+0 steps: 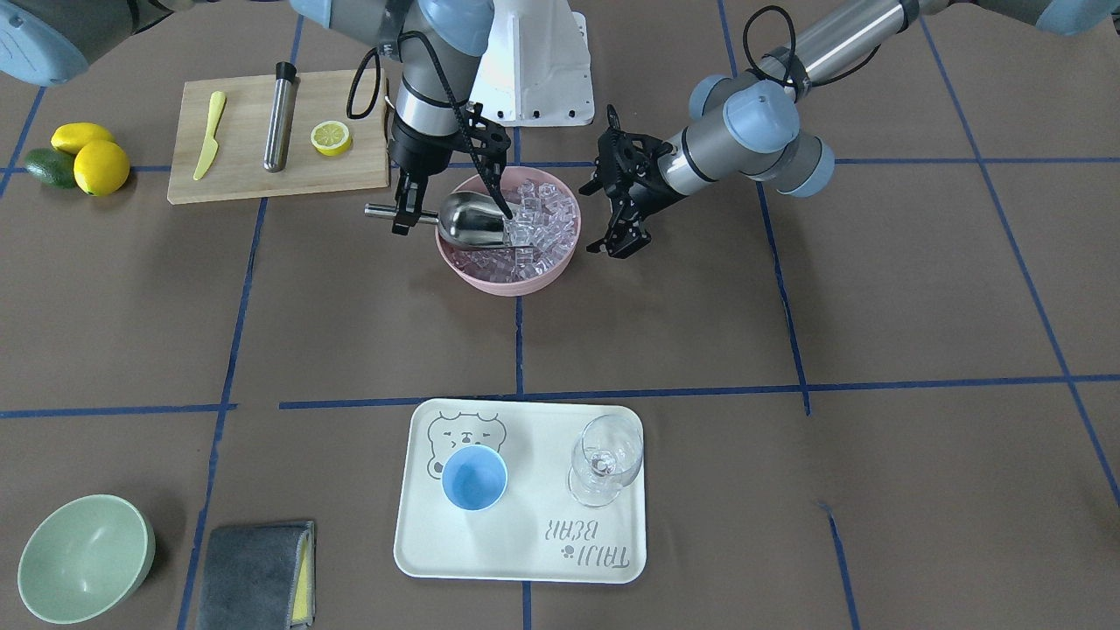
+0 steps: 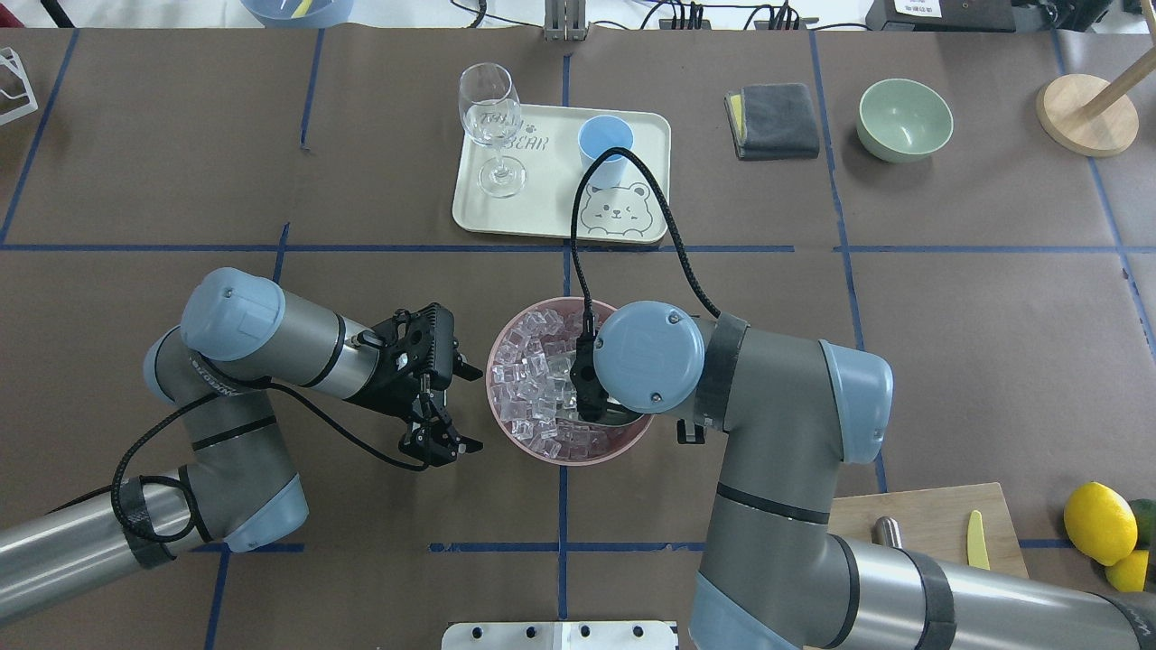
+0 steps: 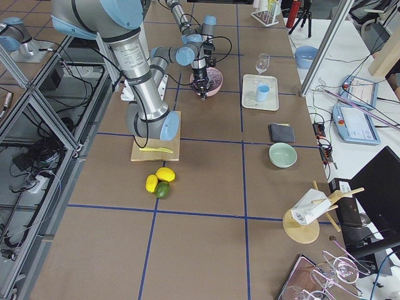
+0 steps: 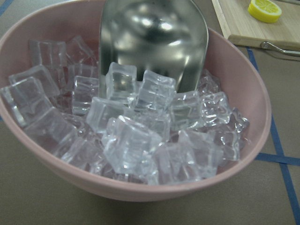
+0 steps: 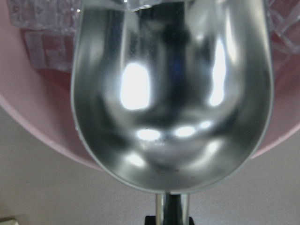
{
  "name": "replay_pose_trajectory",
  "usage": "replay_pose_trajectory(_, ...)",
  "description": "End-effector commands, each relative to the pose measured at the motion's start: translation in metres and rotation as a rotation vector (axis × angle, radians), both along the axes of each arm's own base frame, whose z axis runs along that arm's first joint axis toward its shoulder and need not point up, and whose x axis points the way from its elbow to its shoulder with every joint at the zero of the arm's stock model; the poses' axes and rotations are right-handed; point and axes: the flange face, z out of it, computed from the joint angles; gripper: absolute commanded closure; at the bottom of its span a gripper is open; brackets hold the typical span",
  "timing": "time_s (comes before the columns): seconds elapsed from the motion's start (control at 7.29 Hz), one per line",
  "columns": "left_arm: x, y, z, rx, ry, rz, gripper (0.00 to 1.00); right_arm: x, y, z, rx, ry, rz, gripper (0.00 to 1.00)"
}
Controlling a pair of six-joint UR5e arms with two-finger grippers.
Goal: Put ice in cup with scoop
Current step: 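Lift the scoop full of ice out of the bowl with the right gripper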
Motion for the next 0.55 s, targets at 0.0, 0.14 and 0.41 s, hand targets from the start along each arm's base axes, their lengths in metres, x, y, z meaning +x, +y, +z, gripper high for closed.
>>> replay_pose_trajectory(0.0, 0.000, 0.000, 0.001, -0.002, -0.004, 0.000, 0.00, 0.006, -0.005, 0.018, -0.018, -0.068, -0.004, 1.00)
replay_pose_trajectory(0.14, 0.000, 0.000, 0.000, -0.001, -0.003, -0.002, 0.00, 0.008, -0.007, 0.018, -0.025, -0.085, -0.005, 1.00)
replay_pose_trajectory(0.41, 0.001, -0.001, 0.001, -0.003, -0.007, -0.002, 0.00, 0.017, -0.016, 0.013, -0.047, -0.116, -0.001, 1.00)
